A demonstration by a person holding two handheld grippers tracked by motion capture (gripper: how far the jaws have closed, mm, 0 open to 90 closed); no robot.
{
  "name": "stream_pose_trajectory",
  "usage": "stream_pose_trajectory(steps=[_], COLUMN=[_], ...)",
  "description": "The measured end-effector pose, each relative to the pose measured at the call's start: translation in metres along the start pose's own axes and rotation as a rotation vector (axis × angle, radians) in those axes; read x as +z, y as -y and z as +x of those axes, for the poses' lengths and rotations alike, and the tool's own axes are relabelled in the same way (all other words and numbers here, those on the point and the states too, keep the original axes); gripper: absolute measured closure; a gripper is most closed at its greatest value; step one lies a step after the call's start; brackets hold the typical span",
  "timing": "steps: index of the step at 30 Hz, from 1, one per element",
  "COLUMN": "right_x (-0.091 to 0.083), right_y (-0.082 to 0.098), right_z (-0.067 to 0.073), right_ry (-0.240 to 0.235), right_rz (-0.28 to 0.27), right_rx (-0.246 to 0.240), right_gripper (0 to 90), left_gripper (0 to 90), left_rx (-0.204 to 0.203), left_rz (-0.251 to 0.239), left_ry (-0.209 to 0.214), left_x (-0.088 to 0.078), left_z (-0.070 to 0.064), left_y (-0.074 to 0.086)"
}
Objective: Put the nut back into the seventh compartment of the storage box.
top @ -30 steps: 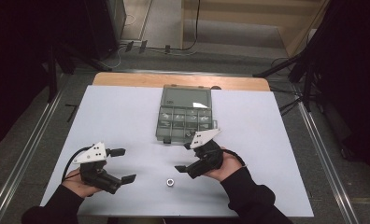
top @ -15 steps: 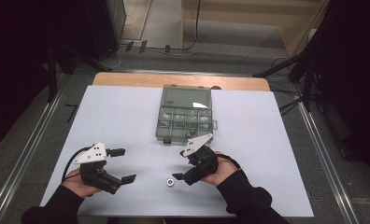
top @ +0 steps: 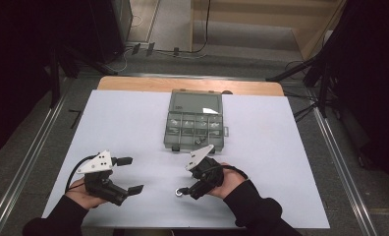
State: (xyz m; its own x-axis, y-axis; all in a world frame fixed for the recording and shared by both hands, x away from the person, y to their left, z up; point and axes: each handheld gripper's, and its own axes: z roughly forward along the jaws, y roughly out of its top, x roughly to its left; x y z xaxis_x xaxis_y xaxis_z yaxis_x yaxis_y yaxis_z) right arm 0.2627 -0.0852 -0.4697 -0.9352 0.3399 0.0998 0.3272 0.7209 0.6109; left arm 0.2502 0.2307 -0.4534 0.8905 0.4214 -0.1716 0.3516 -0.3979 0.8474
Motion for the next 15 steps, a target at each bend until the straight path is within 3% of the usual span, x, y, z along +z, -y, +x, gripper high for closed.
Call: stream_pose_trajectory(steps=[8, 11, 15], right_x=[0.005, 0.008, 0.012], right_y=[-0.003, -0.003, -0.004], right_z=[0.004, 0.006, 0.011], right_ry=[-0.010, -0.042, -0.030], right_rz=[0.027, 0.033, 0.074], right_rx=[-0.012, -0.044, -0.064], right_gripper=[25.9, 27.9, 32.7], left_gripper=[0.0, 0.0, 0.0], left_rx=[0.000, 0.001, 0.008], left_rz=[0.005, 0.004, 0.012], left_ry=[-0.002, 0.001, 0.000], left_x=[0.000, 0.000, 0.000], left_z=[0.000, 0.000, -0.001], left_y=[0.001, 0.001, 0.000])
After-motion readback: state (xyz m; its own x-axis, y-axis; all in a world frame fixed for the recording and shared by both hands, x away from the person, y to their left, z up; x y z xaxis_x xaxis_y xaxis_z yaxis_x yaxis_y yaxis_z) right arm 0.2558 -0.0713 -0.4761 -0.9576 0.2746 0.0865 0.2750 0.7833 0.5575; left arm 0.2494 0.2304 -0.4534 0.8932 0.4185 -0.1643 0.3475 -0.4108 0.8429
